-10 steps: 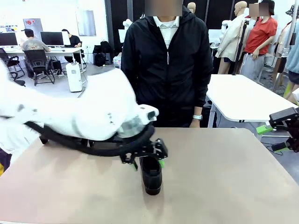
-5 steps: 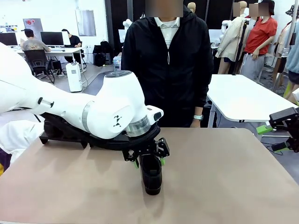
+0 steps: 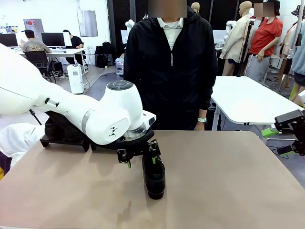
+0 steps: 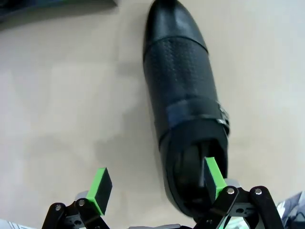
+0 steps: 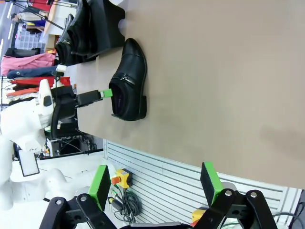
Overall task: Organize the shoes by placing them on the stand.
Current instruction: Place the Shoe from the middle of the table onto the Shoes Stand.
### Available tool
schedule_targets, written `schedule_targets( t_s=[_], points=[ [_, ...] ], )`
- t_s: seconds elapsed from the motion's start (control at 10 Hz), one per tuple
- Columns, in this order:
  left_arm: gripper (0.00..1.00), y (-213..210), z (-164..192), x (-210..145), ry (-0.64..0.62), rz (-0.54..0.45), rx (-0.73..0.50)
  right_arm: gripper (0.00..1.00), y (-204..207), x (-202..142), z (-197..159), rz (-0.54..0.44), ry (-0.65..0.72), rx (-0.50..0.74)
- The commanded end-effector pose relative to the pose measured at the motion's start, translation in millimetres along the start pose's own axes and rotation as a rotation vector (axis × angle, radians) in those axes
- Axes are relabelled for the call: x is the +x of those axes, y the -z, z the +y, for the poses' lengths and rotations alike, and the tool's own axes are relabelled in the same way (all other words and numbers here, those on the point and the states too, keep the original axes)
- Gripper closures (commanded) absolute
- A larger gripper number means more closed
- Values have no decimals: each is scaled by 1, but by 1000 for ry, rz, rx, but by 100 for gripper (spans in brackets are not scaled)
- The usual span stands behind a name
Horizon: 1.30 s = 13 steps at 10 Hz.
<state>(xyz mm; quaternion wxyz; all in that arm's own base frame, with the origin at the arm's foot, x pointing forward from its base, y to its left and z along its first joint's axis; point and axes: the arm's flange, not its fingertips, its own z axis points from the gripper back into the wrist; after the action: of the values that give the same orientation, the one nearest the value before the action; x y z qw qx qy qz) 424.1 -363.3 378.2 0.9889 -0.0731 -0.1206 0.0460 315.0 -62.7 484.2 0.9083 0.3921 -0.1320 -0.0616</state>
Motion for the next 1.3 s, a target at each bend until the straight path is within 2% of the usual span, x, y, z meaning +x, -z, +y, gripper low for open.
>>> schedule_targets(
  t_s=[0.0,0.2,0.3,0.4,0.8,1.2],
  points=[
    [0,19,-16,4,-37,12,37,0,-2,1,5,-3,22,15],
    [0,27,-9,5,-52,63,74,0,-2,1,5,-3,22,15],
    [60,27,-8,4,-60,56,80,0,-2,1,5,-3,22,15],
    [100,26,-7,4,-60,62,77,0,-2,1,5,-3,22,15],
    [100,25,-10,2,-4,102,42,0,-2,1,5,-3,22,15],
    [100,16,-14,-4,53,84,35,0,-2,1,5,-3,22,15]
  ],
)
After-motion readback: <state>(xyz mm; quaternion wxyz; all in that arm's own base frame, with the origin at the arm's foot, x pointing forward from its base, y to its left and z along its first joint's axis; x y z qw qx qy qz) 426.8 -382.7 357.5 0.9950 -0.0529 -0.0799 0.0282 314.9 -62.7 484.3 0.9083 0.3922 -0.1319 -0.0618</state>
